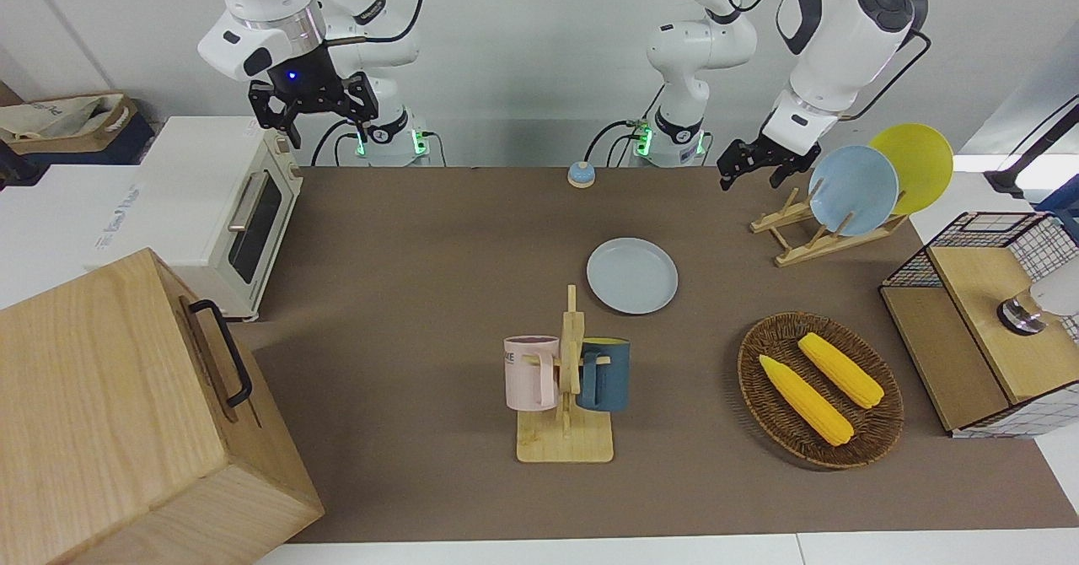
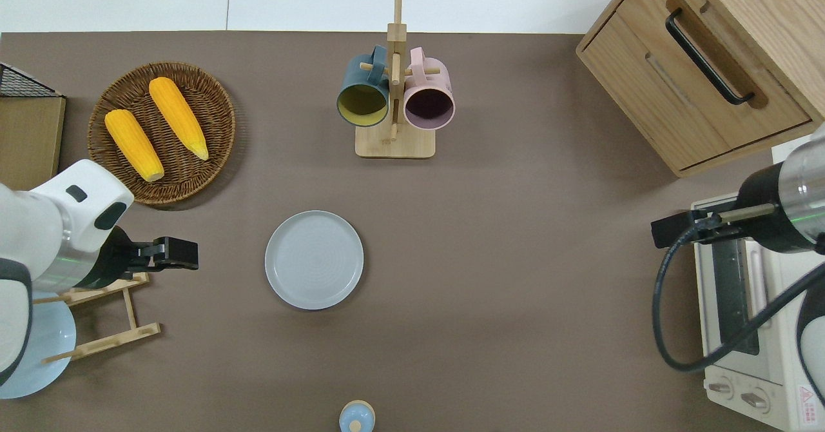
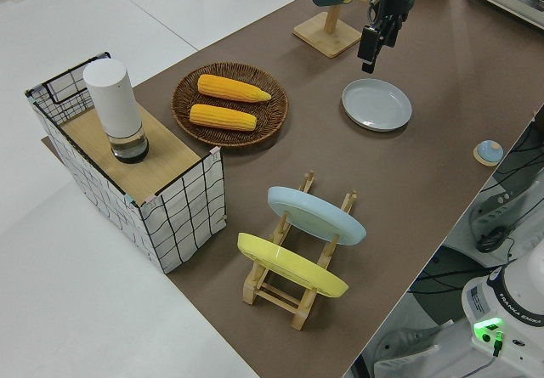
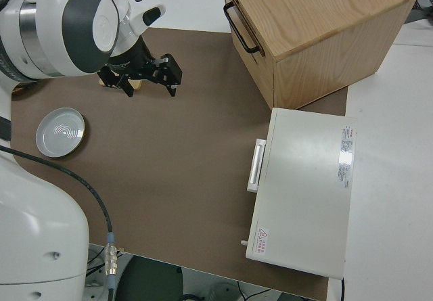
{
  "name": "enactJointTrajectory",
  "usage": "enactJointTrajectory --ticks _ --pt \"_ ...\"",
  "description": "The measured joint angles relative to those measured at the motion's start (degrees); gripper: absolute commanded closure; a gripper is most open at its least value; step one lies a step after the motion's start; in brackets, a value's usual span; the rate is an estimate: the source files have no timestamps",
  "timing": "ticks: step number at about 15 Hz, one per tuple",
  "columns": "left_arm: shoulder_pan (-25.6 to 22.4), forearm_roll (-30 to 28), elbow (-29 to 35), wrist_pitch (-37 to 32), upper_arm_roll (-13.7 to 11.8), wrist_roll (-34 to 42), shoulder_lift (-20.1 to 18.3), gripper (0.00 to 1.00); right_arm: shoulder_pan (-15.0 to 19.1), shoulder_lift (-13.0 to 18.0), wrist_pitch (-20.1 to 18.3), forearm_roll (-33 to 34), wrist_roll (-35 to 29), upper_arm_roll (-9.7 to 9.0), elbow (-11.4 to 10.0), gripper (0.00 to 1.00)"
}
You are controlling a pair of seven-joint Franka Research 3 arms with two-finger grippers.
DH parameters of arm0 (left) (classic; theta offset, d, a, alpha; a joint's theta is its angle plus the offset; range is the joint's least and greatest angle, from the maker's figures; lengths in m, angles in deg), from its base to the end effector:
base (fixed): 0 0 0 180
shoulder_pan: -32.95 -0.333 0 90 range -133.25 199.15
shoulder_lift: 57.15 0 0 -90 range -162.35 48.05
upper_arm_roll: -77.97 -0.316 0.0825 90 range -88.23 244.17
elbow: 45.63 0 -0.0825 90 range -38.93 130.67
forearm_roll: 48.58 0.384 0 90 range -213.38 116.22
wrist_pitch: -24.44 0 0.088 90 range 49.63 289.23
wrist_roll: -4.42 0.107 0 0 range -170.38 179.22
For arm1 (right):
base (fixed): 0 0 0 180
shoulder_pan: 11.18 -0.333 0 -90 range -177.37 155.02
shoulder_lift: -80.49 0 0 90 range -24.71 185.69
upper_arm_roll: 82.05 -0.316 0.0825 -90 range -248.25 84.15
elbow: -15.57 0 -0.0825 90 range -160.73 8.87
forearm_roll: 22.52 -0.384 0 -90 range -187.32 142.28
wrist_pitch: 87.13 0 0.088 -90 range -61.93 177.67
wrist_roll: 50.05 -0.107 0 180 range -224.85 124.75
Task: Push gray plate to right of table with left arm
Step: 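Move the left gripper forward to the edge of the gray plate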
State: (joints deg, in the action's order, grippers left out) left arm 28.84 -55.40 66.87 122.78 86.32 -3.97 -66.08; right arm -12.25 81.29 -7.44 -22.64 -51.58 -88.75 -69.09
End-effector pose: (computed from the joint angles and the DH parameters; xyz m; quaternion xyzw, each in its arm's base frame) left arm 0.5010 -0.0519 0.5330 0.9966 0.0489 -0.0511 0.0418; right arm 0.5261 0.0726 0.6601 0.9978 0.0545 -0.0363 0.0027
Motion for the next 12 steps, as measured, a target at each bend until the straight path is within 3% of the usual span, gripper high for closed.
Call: enactJointTrajectory --ticks 2,6,12 --pt "0.21 -0.22 0.76 2.19 1.25 -1.81 1.65 0.0 0.0 0.0 0.0 0.0 0.0 0.0 0.0 0.017" --pt "1.65 -0.28 4.99 8.2 1.4 -2.82 2.66 0.0 0.0 0.0 0.0 0.0 0.0 0.0 0.0 0.017" --pt "7.49 -0.32 11.77 18.88 1.68 -8.86 4.95 0.0 0.0 0.0 0.0 0.0 0.0 0.0 0.0 0.017"
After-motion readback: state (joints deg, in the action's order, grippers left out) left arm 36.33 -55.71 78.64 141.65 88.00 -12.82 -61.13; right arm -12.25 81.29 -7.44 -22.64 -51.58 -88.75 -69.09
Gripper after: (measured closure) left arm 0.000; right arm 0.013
